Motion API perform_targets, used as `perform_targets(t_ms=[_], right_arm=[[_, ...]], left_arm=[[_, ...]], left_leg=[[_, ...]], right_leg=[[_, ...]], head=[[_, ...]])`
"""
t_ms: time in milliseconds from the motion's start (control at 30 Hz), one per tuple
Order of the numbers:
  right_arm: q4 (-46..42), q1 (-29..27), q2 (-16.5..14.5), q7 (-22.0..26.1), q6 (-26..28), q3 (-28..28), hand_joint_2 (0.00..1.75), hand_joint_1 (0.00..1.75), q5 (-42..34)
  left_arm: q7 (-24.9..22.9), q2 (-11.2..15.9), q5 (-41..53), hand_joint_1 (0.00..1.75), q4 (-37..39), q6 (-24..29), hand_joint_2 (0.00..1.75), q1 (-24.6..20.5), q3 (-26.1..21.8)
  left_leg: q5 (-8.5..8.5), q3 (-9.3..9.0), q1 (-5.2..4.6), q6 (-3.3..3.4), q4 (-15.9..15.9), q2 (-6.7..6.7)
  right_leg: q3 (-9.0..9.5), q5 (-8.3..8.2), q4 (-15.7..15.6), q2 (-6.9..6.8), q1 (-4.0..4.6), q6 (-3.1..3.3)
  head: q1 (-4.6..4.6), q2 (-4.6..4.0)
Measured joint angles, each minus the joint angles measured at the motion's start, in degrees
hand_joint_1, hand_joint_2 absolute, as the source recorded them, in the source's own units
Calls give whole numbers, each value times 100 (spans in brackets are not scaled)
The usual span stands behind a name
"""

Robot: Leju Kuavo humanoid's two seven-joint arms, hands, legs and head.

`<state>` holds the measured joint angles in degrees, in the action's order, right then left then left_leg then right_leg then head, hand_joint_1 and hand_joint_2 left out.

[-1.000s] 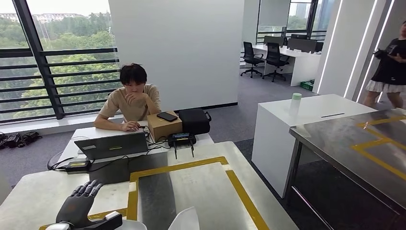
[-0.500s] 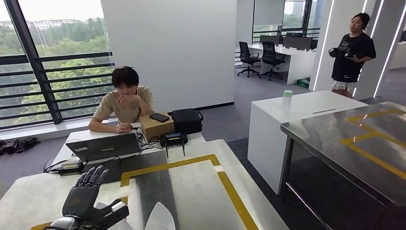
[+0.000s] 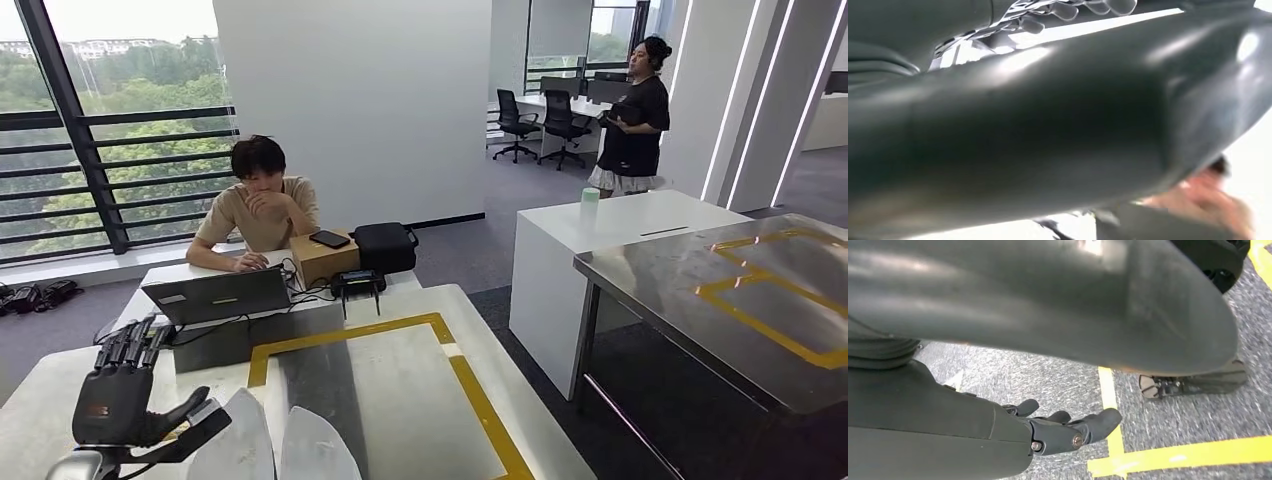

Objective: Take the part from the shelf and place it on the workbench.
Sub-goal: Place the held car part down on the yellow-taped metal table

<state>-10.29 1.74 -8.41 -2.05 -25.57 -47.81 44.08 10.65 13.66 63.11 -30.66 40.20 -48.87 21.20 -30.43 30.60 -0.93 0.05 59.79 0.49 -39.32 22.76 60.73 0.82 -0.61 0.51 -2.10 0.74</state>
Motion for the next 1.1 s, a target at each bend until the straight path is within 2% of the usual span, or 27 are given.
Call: perform_targets(t_ms=[67,100,133,200,233,267,300,333,367,433,467,500,567,600,667,700,733,767,800,833,867,900,933,967,1000,1067,1100], right_arm=[[0,-14,3,-1,0,1,0,0,78],[0,-20,4,4,0,1,0,0,102],[0,-25,6,10,0,2,0,0,118],[0,-24,15,20,0,2,0,0,137],[0,-22,21,24,0,3,0,0,150],[0,-19,28,26,0,3,0,0,164],[0,-14,34,30,0,3,0,0,177],[0,-6,39,34,0,3,0,0,187],[0,6,43,37,0,3,0,0,191],[-1,27,51,30,0,3,0,0,199],[-1,32,54,21,0,3,0,0,203],[-1,30,55,14,0,3,0,0,202],[1,22,51,8,0,3,0,0,188],[2,20,49,8,0,3,0,0,182],[2,20,46,9,0,2,0,0,181],[2,19,48,10,0,1,0,0,184],[2,17,48,9,0,1,0,0,186],[2,14,48,8,0,1,0,0,189],[2,10,48,5,0,1,0,0,191],[2,5,48,1,0,1,0,0,192],[2,1,49,-4,0,1,0,0,194],[2,-3,53,-8,0,1,0,0,196],[1,-2,57,-11,0,1,0,0,199],[1,2,65,-13,0,1,0,0,203],[0,7,72,-16,0,1,0,0,205],[1,5,77,-34,0,1,0,0,214],[2,-3,76,-48,0,1,0,0,219]], left_arm=[[-77,163,148,0,-402,1,0,227,-267],[-105,219,213,0,-598,0,0,372,-379],[-131,268,273,0,-803,0,0,536,-488],[-176,363,392,0,-1214,0,0,924,-699],[-205,396,466,0,-1407,0,0,1121,-796],[-240,417,552,0,-1592,-2,0,1322,-882],[-278,434,633,0,-1775,-6,0,1515,-959],[-310,449,705,0,-1960,-9,0,1701,-1032],[-333,466,749,0,-2140,-13,0,1881,-1098],[-334,500,771,0,-2485,-15,0,2206,-1232],[-303,507,748,0,-2651,-13,0,2366,-1295],[-259,507,711,0,-2811,-10,0,2527,-1354],[-155,485,621,0,-3079,-4,0,2848,-1455],[-119,470,575,0,-3186,-3,0,3004,-1508],[-51,428,417,0,-3344,-1,0,3324,-1641],[-17,400,288,0,-3387,-3,0,3492,-1716],[10,356,135,0,-3405,-8,0,3673,-1800],[34,294,-9,0,-3393,-16,0,3861,-1888],[57,211,-118,0,-3359,-24,0,4055,-1980],[84,114,-176,0,-3315,-30,0,4235,-2069],[118,16,-184,0,-3270,-30,0,4392,-2150],[146,-74,-158,0,-3233,-27,0,4509,-2215],[162,-151,-121,0,-3210,-23,0,4600,-2263],[165,-216,-85,0,-3193,-19,0,4673,-2307],[151,-269,-56,0,-3178,-22,0,4727,-2343],[83,-362,-8,0,-3132,-82,0,4812,-2406],[35,-410,10,0,-3106,-140,0,4834,-2425]], left_leg=[[138,7,-4,65,-117,12],[224,30,10,104,-176,19],[309,70,23,131,-215,24],[443,210,27,165,-233,26],[499,287,27,166,-228,28],[555,369,27,162,-219,28],[609,452,27,154,-207,28],[660,534,28,141,-189,28],[707,607,31,123,-162,29],[776,702,26,70,-110,37],[808,717,29,36,-98,43],[841,718,33,-1,-104,47],[860,726,50,-73,-105,37],[747,759,59,-110,-35,19],[222,881,92,-185,416,-20],[-69,945,112,-220,761,-27],[-263,983,134,-249,1097,-29],[-318,969,153,-271,1326,-29],[-254,884,175,-287,1396,-29],[-118,715,198,-298,1279,-29],[-2,450,225,-306,973,-28],[24,151,239,-313,585,-31],[1,-86,234,-289,245,-46],[-58,-236,220,-253,-14,-60],[-98,-276,186,-197,-123,-74],[-46,-201,143,-55,-159,-66],[2,-160,128,13,-158,-54]], right_leg=[[-10,-9,-40,4,-23,-70],[-54,138,54,0,-20,-92],[-126,380,266,-6,-19,-105],[-286,948,953,-20,-14,-128],[-317,1088,1252,-24,-14,-141],[-272,1091,1402,-27,-13,-149],[-145,996,1375,-29,-11,-150],[74,862,1163,-32,-7,-140],[379,780,799,-35,0,-119],[892,812,83,-40,36,-53],[1017,862,-119,-41,55,-17],[1037,872,-192,-41,71,18],[987,780,-225,-49,58,89],[955,718,-248,-56,46,125],[847,590,-273,-70,31,174],[775,529,-273,-69,32,185],[698,468,-271,-68,34,183],[619,410,-269,-65,35,173],[545,351,-265,-62,33,158],[471,294,-257,-60,32,135],[400,240,-242,-60,30,104],[334,194,-222,-64,34,67],[279,152,-206,-72,36,27],[248,114,-190,-82,39,-17],[234,75,-186,-90,33,-55],[223,27,-176,-95,-9,-130],[191,104,-118,-93,-31,-157]], head=[[0,0],[1,0],[4,0],[7,0],[7,0],[7,0],[8,0],[8,0],[9,0],[6,0],[1,0],[-1,1],[-4,1],[-6,1],[-11,0],[-14,0],[-14,0],[-13,0],[-14,0],[-13,0],[-12,0],[-12,0],[-8,1],[-6,1],[-4,1],[-1,-2],[0,-4]])
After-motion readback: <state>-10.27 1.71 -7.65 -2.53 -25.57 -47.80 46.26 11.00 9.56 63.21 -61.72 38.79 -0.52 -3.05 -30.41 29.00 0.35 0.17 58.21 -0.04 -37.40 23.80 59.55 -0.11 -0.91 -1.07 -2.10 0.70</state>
